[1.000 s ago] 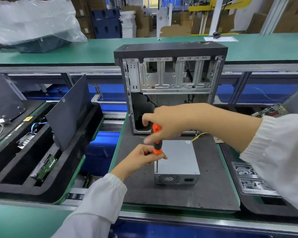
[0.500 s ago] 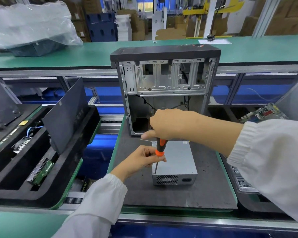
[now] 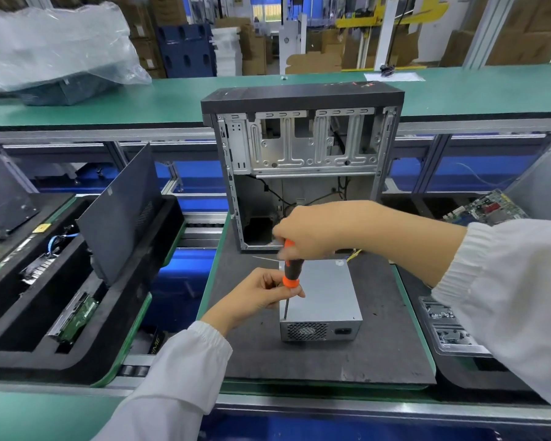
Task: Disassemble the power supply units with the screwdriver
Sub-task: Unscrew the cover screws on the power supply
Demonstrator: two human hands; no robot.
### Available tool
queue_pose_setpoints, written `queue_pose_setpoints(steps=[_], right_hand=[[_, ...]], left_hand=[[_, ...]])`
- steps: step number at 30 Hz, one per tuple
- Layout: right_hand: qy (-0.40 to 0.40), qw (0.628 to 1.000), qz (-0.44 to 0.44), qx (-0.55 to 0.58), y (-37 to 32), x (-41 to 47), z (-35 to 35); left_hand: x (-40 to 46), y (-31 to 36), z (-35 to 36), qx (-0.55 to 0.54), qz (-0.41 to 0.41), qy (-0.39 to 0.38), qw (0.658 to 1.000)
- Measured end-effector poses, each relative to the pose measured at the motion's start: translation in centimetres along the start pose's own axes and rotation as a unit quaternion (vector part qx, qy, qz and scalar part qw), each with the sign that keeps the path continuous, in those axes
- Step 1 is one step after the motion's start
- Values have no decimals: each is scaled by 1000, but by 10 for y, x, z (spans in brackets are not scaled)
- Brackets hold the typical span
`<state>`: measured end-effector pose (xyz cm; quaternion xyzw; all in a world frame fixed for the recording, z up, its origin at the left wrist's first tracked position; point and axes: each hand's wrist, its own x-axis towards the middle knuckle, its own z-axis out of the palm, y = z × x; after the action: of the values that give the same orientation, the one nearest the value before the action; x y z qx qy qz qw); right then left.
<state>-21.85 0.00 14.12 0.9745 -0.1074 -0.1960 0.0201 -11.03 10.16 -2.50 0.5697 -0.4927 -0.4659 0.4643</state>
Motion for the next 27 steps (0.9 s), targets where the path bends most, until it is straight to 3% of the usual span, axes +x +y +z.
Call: queue_pose_setpoints(steps=[3, 7, 9, 14, 21, 27], right_hand=[[-41, 996, -56, 48, 7, -5, -8], [50, 997, 48, 35, 3, -3, -4], [85, 995, 55, 2, 1, 1, 0], [-23, 998, -50, 44, 9, -1, -12], [36, 997, 65, 19, 2, 4, -5], [-45, 996, -42, 64, 14, 3, -12]], left_hand=[[1, 0, 0, -8, 1, 2, 1000], [2, 0, 0, -1, -4, 7, 1000], [2, 0, 0, -4, -6, 5, 1000], [1, 0, -1, -14, -6, 12, 1000], [1, 2, -2, 0, -9, 12, 1000], [2, 1, -5, -8, -5, 0, 1000]])
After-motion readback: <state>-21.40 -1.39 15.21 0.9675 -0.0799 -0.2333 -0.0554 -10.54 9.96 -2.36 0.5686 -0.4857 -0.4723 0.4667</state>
